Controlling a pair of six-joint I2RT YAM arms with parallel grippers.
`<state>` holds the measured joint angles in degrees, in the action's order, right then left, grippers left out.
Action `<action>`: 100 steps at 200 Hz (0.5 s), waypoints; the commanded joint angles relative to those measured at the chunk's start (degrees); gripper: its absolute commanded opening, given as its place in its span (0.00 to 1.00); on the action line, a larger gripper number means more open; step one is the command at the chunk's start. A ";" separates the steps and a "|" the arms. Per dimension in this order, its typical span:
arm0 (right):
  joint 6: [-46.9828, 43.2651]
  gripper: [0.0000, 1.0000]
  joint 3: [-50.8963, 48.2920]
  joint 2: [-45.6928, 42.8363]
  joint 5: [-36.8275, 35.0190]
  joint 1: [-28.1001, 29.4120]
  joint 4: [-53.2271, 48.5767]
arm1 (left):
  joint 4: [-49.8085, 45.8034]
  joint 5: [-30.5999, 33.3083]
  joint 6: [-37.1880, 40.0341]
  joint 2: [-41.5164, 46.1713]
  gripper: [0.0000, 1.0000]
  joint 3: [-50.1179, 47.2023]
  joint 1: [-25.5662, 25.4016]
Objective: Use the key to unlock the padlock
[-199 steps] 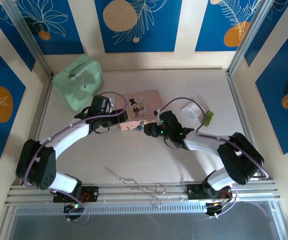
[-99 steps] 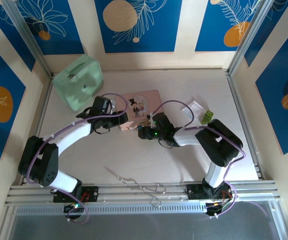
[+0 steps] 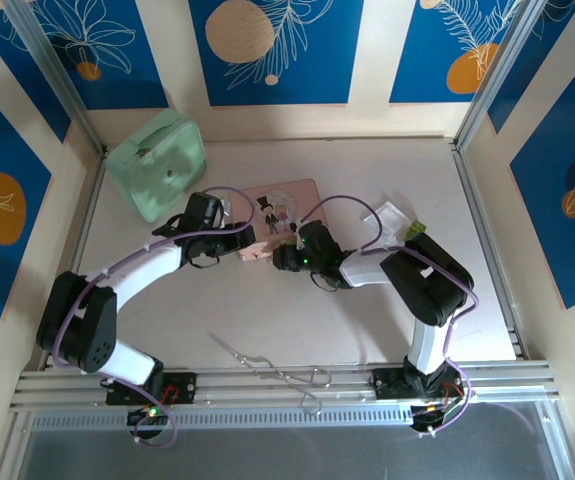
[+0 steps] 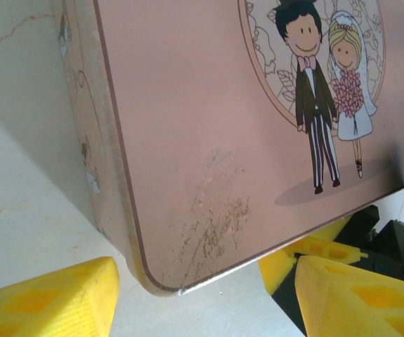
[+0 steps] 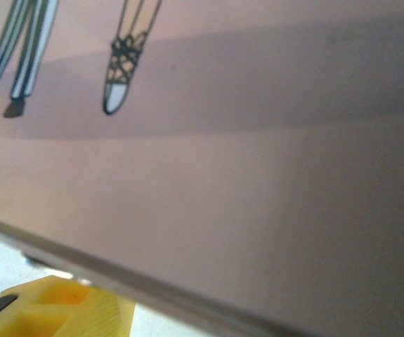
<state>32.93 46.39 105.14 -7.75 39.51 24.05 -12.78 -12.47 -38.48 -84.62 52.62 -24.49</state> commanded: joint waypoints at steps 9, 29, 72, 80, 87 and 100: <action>-1.14 0.49 1.25 1.64 -0.27 0.99 0.15 | -1.02 -1.29 1.56 -0.85 0.67 1.15 0.50; -1.76 0.48 1.33 1.32 0.40 1.27 0.04 | -1.05 -1.42 1.56 -0.97 0.67 1.17 0.50; -1.99 0.41 0.48 0.42 0.65 1.54 -0.36 | -1.66 -1.25 1.92 -1.29 0.66 1.52 0.45; -1.91 0.39 0.45 0.33 0.48 1.54 -0.65 | -1.75 -1.24 1.81 -1.33 0.67 1.61 0.50; -1.81 0.38 0.65 0.33 0.37 1.54 -1.33 | -1.78 -1.15 1.76 -1.25 0.66 1.61 0.50; -1.67 0.34 0.80 0.33 0.15 1.62 -2.36 | -1.72 -1.15 1.41 -1.25 0.66 1.74 0.50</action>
<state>31.62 46.85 105.71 -7.73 40.77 23.83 -13.02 -12.51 -38.00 -85.36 52.69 -24.49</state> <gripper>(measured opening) 0.363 0.665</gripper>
